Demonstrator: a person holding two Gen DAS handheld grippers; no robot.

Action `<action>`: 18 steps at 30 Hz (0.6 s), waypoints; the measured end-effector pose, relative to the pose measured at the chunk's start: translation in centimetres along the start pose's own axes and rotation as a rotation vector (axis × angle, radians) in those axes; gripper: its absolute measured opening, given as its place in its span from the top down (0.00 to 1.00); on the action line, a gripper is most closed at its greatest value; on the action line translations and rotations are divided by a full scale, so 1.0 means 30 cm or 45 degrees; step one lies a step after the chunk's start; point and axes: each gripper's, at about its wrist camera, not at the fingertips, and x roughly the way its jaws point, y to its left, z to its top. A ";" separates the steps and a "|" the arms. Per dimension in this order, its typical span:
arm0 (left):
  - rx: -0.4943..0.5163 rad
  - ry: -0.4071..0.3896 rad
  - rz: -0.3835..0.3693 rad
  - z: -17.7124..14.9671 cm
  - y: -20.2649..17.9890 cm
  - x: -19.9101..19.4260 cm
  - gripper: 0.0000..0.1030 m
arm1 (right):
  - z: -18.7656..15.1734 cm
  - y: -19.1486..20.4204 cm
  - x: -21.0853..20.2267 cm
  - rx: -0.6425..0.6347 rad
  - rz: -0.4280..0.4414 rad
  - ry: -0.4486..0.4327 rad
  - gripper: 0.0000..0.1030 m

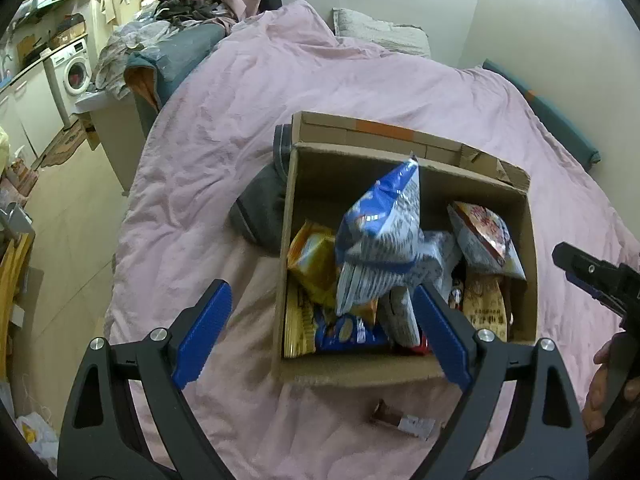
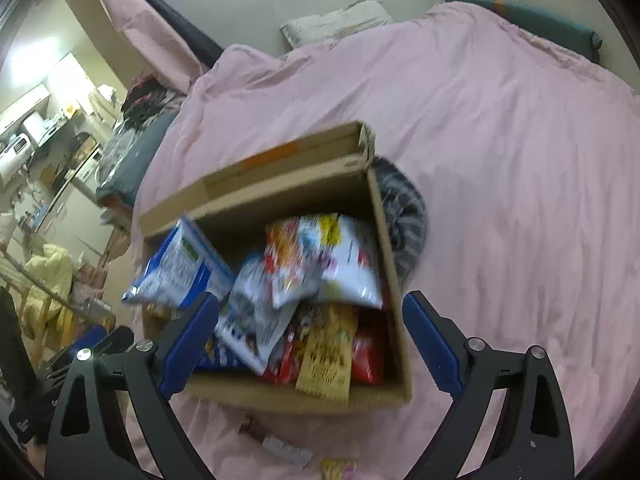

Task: Organize snacks
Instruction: 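Withdraw both tools from the box toward the last two snacks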

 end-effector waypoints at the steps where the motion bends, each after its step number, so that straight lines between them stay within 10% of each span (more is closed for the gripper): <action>1: 0.003 -0.003 0.005 -0.008 0.000 -0.009 0.13 | -0.016 0.001 -0.003 -0.003 0.002 0.008 0.07; 18: -0.084 0.161 0.012 -0.238 0.036 -0.075 0.13 | -0.299 -0.097 -0.039 0.189 0.015 0.255 0.07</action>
